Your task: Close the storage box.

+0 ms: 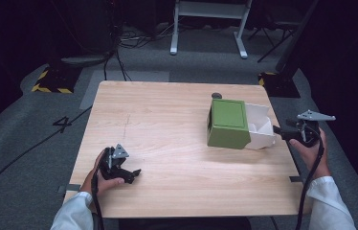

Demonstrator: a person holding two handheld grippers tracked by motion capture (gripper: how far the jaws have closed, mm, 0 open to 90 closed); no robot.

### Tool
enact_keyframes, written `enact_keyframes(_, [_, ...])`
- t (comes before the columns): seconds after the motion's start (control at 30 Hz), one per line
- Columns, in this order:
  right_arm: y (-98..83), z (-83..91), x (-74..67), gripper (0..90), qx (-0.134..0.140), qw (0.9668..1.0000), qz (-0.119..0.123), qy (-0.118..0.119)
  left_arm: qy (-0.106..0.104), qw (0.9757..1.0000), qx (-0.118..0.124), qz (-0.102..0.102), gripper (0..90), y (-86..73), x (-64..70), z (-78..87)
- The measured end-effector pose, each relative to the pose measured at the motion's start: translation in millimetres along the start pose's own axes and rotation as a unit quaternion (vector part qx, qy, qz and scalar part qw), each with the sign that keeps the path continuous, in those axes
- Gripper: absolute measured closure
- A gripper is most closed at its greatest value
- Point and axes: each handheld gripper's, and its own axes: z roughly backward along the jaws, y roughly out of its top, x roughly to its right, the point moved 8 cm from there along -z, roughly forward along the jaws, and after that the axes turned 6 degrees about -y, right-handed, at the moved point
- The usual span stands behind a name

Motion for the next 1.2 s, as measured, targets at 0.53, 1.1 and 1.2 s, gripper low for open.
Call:
enact_keyframes(0.53, [1.5,24.5,-22.6,21.4,0.016,0.9993,0.024,0.023,0.0,1.0,0.0,0.0,0.4,0.0,0.0,0.0])
enact_keyframes(1.1, [-8.5,50.2,-62.2,20.1,0.033,0.9948,0.074,0.063,0.001,1.0,0.001,0.001,0.4,-0.3,0.2,0.2])
enact_keyframes(1.2, [-11.9,53.1,-69.2,19.8,0.035,0.9935,0.083,0.069,0.001,1.0,-0.001,0.002,0.4,-0.5,0.3,0.4])
